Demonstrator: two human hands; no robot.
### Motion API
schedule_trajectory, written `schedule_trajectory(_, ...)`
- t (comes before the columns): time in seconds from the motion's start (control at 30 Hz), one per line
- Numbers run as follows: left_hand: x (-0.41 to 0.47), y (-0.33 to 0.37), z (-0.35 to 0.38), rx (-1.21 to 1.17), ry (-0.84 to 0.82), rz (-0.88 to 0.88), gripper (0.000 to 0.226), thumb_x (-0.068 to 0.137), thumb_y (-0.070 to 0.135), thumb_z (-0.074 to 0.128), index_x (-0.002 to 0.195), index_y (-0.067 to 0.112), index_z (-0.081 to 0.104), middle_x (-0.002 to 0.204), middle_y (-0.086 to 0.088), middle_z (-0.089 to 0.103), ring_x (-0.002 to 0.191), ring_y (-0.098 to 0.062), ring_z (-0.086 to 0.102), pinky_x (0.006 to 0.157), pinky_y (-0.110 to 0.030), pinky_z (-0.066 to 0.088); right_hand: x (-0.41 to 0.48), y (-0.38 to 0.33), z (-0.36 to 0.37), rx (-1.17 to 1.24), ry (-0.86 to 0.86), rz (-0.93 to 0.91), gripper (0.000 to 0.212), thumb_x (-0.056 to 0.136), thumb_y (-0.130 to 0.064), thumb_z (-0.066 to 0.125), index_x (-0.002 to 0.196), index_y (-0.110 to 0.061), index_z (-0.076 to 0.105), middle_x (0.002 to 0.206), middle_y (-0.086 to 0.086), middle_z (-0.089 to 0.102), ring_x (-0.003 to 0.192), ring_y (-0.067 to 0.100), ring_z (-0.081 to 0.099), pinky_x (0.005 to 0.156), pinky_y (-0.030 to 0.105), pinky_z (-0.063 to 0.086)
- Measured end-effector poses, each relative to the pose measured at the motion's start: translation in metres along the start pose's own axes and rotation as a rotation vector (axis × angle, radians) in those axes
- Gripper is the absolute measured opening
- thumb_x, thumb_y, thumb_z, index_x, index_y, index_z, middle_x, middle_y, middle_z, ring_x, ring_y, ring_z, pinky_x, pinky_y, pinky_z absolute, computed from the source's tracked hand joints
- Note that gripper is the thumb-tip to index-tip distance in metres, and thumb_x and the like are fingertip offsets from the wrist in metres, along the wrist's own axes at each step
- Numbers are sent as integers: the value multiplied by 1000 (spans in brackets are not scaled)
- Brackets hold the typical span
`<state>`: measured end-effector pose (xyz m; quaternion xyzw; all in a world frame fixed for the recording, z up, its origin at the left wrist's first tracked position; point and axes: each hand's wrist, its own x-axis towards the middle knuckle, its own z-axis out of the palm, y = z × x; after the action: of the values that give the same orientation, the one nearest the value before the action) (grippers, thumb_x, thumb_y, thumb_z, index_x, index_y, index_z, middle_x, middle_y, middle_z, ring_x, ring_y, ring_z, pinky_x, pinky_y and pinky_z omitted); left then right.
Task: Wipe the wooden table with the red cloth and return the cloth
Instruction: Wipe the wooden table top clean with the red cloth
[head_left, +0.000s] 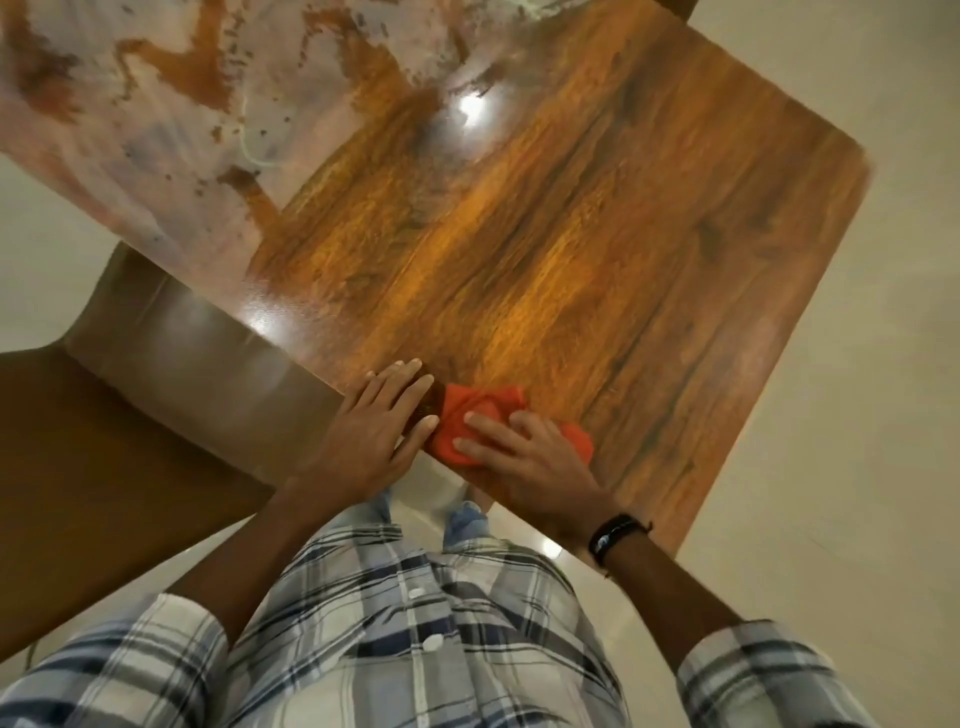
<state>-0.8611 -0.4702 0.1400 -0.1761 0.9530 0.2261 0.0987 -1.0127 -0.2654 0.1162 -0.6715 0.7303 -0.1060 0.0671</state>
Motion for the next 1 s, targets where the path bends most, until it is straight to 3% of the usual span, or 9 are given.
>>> schedule_trajectory(0.13, -5, -40, -20, -81, 70, 0, 58, 105, 49, 28, 146, 13, 48, 156, -8, 42, 148, -26, 33, 119, -53, 30, 54, 21, -8, 143, 190, 563, 47, 92, -11, 55, 136, -28, 57, 146, 4, 50, 98, 32, 47, 85, 45, 45)
schedule_trajectory(0.2, -8, -65, -32, -128, 176, -20, 57, 105, 46, 31, 146, 10, 47, 157, -11, 40, 150, -29, 29, 117, -57, 30, 94, 6, -7, 168, 213, 671, 44, 96, -10, 53, 137, -24, 57, 148, 8, 47, 103, 34, 43, 88, 49, 45)
schedule_trajectory(0.37, 0, -120, -62, -402, 489, -389, 65, 104, 45, 29, 158, 11, 16, 167, -11, 11, 156, -24, 5, 126, -52, 6, 166, -68, 31, 115, -18, 77, 57, 89, -2, 54, 138, -29, 50, 148, 5, 46, 97, 30, 52, 78, 41, 49)
schedule_trajectory(0.5, 31, -177, -86, -520, 610, -732, 81, 101, 55, 21, 159, 4, -1, 168, -17, -6, 156, -29, -7, 125, -47, -5, 207, -36, 27, 12, -159, -322, 44, 99, -17, 41, 141, -32, 46, 150, 2, 46, 103, 30, 49, 87, 42, 47)
schedule_trajectory(0.57, 47, -205, -93, -605, 583, -832, 83, 102, 58, 20, 158, 4, -6, 168, -16, -9, 156, -29, -8, 126, -48, -5, 233, 0, 9, 5, -113, -270, 45, 99, -18, 38, 140, -31, 48, 150, 2, 46, 104, 30, 49, 86, 40, 45)
schedule_trajectory(0.67, 60, -230, -104, -807, 582, -781, 77, 101, 63, 20, 158, 11, 15, 163, -12, 27, 151, -31, 26, 123, -53, 24, 281, 63, -6, 4, -37, 73, 49, 92, -11, 48, 138, -27, 54, 149, 6, 47, 113, 38, 51, 96, 42, 38)
schedule_trajectory(0.8, 53, -227, -109, -940, 639, -703, 56, 106, 52, 25, 150, 17, 29, 139, 2, 53, 116, -6, 57, 90, -5, 43, 343, 105, -9, 96, 125, 634, 43, 97, -27, 41, 134, -19, 59, 145, 14, 47, 123, 41, 46, 100, 37, 31)
schedule_trajectory(0.9, 46, -220, -103, -1061, 685, -677, 52, 106, 51, 25, 148, 20, 36, 125, 14, 60, 107, 9, 60, 90, -9, 50, 367, 52, 1, 58, 154, 529, 40, 98, -17, 46, 137, -18, 57, 144, 13, 47, 114, 36, 45, 92, 39, 35)
schedule_trajectory(1.0, 37, -217, -97, -1145, 714, -735, 61, 103, 59, 23, 143, 20, 47, 126, 2, 64, 117, -9, 62, 104, -41, 52, 351, -32, 22, 87, 73, 177, 50, 90, -6, 55, 138, -21, 55, 144, 12, 49, 95, 29, 46, 77, 37, 41)
